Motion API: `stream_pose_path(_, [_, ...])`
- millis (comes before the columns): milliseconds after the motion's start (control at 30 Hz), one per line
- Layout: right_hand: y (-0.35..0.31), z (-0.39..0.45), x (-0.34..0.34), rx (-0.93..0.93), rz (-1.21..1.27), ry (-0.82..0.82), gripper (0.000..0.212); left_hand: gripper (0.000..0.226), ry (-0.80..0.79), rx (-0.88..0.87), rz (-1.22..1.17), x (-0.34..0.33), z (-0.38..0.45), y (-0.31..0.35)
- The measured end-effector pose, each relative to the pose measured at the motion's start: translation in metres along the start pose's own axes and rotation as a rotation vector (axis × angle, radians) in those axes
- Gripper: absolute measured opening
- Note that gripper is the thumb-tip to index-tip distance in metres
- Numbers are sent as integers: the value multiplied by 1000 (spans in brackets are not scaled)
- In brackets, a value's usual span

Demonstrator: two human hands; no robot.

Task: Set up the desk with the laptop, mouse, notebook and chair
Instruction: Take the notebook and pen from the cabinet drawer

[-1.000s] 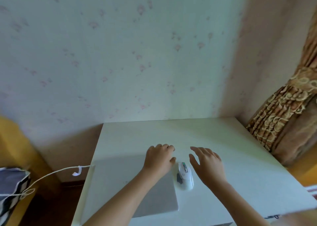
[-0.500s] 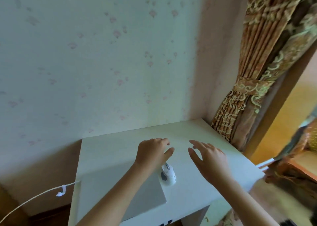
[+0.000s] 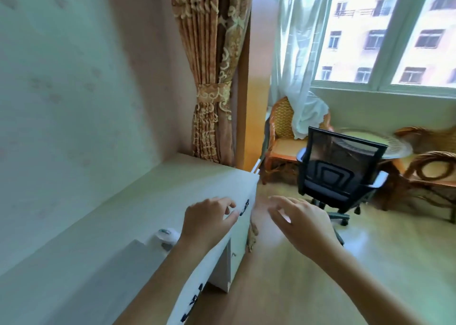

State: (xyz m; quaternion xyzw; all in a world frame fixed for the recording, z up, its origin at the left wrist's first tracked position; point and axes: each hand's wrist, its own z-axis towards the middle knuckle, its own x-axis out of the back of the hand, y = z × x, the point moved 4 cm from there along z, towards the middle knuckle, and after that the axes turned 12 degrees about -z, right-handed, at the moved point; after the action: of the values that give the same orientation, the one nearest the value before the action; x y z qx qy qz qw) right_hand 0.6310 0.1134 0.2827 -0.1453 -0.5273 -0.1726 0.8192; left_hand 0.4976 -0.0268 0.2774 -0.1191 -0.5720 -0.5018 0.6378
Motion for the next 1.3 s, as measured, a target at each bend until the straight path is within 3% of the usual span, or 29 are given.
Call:
stream_pose_path(233, [78,-69,45,-303,-47,31,27,29,-77,-205,-76,-54,13,102])
stream_pose_path(467, [184,-121,56,-559,-63,4,34,29,-179,-337,-133,-134,42,206])
stream_pose_path(833, [384,-175,64,-729,-49,9,40,27,-210,-387,-206,-257,91,386])
stream_pose_path(1033, [487,-173,63,-810,-9,19,42,31,-323,-415,-200,-330,136,464])
stream_pose_path(1300, [638,-125,33,-935,-30,29,46,28,-391,-536,-249,-431,256,550])
